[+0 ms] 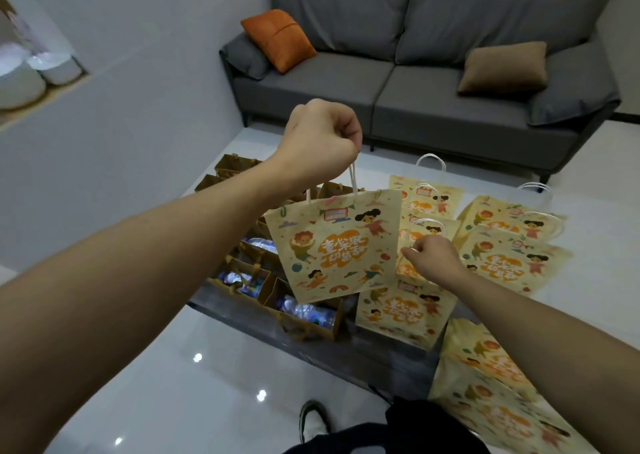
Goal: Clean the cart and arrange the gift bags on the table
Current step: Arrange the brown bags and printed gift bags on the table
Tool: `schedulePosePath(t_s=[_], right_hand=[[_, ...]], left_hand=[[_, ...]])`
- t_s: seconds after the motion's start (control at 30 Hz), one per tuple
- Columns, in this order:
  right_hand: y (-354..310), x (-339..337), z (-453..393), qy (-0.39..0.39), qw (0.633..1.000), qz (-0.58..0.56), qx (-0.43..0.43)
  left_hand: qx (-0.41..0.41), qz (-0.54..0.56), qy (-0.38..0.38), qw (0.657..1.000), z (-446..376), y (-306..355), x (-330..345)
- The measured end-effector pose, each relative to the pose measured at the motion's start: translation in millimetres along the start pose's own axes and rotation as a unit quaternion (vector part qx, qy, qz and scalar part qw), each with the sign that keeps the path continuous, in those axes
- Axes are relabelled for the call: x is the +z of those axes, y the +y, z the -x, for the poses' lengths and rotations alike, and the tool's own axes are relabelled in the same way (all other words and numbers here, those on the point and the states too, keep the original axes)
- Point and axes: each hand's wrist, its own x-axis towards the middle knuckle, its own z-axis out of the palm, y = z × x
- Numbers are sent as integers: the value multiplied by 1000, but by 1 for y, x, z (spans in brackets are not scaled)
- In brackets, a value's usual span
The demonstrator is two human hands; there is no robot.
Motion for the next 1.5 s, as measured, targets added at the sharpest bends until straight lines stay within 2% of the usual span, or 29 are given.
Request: schedulePosePath(t_s=[0.27,0.4,0.53,0.63,0.9,1.0,1.23,1.5], right_hand=[[-1,-12,12,-55,998,-20,14],[-10,-18,34,-22,1000,-10,12],[-8,-13,62,34,997,-60,26],[-9,-9,83,44,993,-99,37],[-13,-28,130,-23,985,-163,-58],[3,-37,148,-50,978,-198,-47],[40,-28,204,-73,962,-263,-18],[72,25,200,-63,950,-293,84]], left_hand=[[22,23,12,999,8,7,-13],[29,37,4,999,18,8,-18],[55,41,-29,997,33,12,-17],[84,40,-43,995,44,20,-15],[124,47,-20,991,75,62,-15],[122,45,-23,991,93,76,-6],[67,37,-86,993,136,86,33],[33,30,-196,980,137,59,92]])
